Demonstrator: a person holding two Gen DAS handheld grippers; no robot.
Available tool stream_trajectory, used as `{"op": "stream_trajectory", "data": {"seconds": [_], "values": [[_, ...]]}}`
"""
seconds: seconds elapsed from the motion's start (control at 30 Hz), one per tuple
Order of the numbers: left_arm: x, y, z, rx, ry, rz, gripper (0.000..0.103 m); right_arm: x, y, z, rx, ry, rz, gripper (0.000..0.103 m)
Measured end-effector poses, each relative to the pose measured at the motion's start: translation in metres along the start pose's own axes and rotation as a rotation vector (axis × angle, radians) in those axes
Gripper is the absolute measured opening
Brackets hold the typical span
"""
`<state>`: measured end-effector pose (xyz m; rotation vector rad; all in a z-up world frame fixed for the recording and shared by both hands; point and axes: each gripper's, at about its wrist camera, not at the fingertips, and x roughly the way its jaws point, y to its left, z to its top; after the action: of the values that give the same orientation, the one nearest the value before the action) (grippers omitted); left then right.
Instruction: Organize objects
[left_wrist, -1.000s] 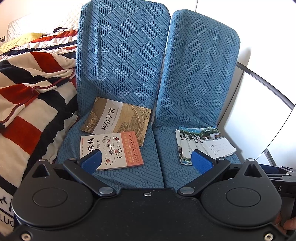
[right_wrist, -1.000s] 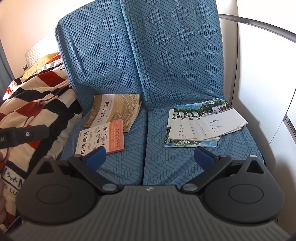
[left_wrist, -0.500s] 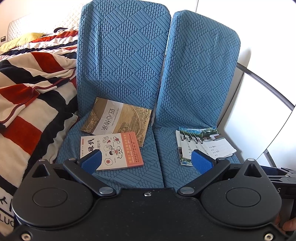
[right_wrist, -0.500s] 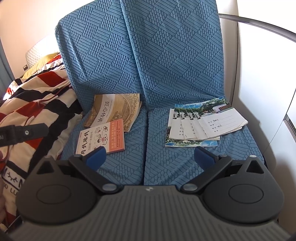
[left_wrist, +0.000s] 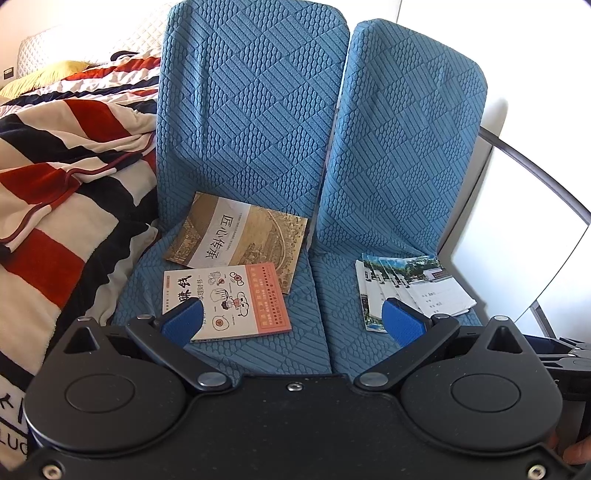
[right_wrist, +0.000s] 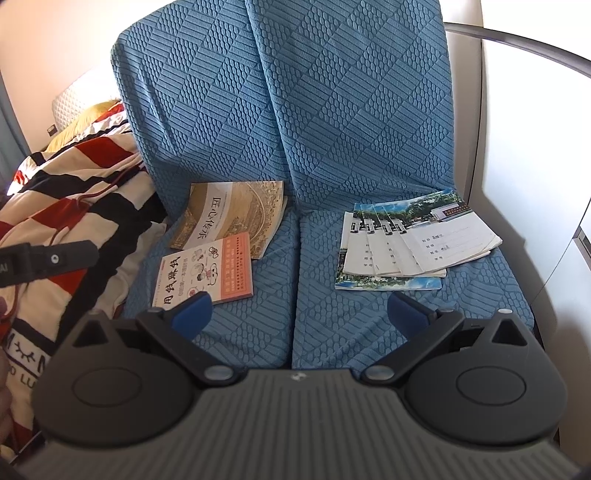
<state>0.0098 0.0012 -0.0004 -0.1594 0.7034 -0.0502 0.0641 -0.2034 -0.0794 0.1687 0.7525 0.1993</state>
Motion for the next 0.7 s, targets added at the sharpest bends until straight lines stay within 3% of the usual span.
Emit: {"op": "stream_trajectory", "data": {"seconds": [0.7], "values": [[0.031,0.025,0.008,-0.038,0.028,0.034,0.103,0.036,0.015,0.011,0.008,0.027,0.027,0.103]]}}
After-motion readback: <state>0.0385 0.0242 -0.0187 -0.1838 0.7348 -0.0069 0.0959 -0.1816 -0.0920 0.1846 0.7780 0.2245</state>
